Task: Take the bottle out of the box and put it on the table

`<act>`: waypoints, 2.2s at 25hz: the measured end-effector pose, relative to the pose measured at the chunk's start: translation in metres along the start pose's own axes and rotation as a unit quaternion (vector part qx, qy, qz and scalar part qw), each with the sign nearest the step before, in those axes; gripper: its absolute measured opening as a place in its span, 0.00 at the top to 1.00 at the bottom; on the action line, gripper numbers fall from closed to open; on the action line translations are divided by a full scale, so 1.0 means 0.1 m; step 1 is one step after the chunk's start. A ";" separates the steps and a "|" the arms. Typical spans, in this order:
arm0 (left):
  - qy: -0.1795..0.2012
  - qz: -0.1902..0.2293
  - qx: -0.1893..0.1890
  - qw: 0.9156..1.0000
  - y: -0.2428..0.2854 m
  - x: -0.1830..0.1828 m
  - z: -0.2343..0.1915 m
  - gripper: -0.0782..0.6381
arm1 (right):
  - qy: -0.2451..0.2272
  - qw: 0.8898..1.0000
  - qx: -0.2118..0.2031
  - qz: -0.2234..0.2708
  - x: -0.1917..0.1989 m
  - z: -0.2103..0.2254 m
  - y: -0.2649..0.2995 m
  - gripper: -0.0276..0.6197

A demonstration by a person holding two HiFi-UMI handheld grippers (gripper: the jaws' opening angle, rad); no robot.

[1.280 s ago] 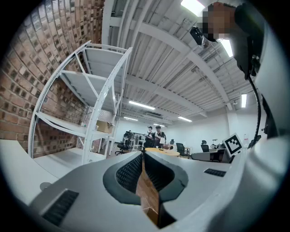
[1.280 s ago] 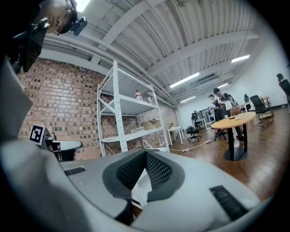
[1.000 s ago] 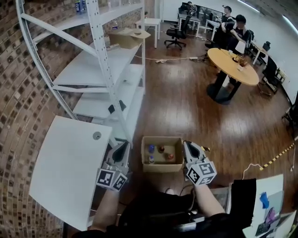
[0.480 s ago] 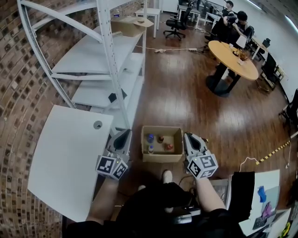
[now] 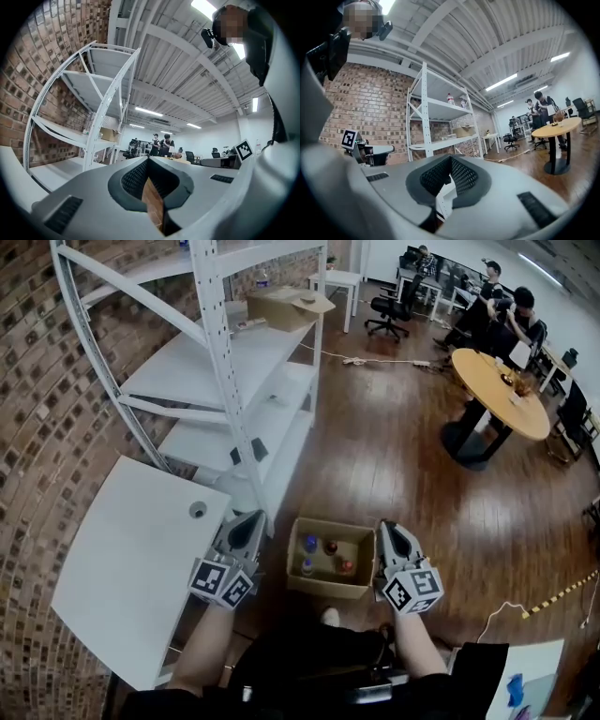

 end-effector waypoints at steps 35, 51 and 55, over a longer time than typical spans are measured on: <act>-0.023 -0.084 -0.021 0.996 0.87 0.65 0.20 0.89 | 0.010 0.996 0.036 -0.082 0.26 1.09 0.24 0.95; -0.086 -0.196 0.020 0.977 0.68 1.54 0.17 0.89 | 0.062 0.981 0.070 -0.171 1.27 0.79 0.17 0.95; -0.093 -0.209 0.046 0.972 0.65 1.68 0.19 0.89 | 0.066 0.978 0.086 -0.176 1.44 0.71 0.10 0.95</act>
Point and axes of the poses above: the fingertips, and each gripper's own axes: y forward along the fingers, z to its right, x out of its underside, the point moved 8 cm from there along -y, backward along the fingers, and after that the axes turned 7 degrees about y, right-handed, at the moved point
